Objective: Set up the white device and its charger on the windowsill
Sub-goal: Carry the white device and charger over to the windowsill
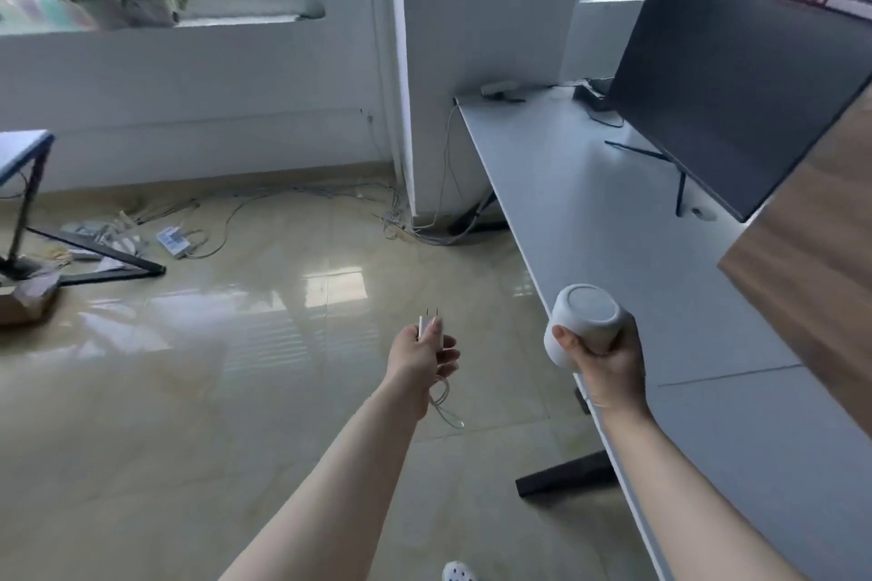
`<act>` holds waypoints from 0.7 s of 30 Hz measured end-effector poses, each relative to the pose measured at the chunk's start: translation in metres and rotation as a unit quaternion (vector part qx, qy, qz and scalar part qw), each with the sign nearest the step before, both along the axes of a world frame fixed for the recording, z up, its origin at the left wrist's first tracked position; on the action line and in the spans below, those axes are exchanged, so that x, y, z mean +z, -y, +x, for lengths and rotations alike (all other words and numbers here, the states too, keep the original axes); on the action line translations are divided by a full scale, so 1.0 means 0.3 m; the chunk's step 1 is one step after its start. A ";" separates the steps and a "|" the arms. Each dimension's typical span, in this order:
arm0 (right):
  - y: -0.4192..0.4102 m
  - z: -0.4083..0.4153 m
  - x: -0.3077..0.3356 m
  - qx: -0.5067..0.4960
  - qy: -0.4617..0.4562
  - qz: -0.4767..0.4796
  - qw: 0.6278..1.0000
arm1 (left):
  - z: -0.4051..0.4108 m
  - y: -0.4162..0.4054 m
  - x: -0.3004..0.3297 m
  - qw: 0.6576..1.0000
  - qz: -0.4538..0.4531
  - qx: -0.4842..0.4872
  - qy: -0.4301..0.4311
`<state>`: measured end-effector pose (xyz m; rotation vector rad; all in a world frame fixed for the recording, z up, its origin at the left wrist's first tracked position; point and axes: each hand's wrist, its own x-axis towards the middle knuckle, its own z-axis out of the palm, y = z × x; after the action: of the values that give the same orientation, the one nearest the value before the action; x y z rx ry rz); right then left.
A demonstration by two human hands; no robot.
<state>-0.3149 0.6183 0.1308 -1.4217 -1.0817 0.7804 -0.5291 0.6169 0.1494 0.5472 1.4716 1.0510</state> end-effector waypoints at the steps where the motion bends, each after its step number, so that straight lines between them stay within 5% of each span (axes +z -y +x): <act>1: -0.071 -0.029 0.006 0.010 0.001 -0.001 1.000 | -0.026 -0.058 0.007 1.000 0.002 0.009 0.001; 21: -1.066 -0.605 0.055 0.065 -0.030 -0.008 0.997 | -0.588 -0.956 0.016 0.997 0.010 0.082 0.000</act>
<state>-0.4965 0.9380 0.1472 -1.3423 -1.1316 0.9202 -0.7054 0.9038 0.1542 0.4455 1.5276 1.1942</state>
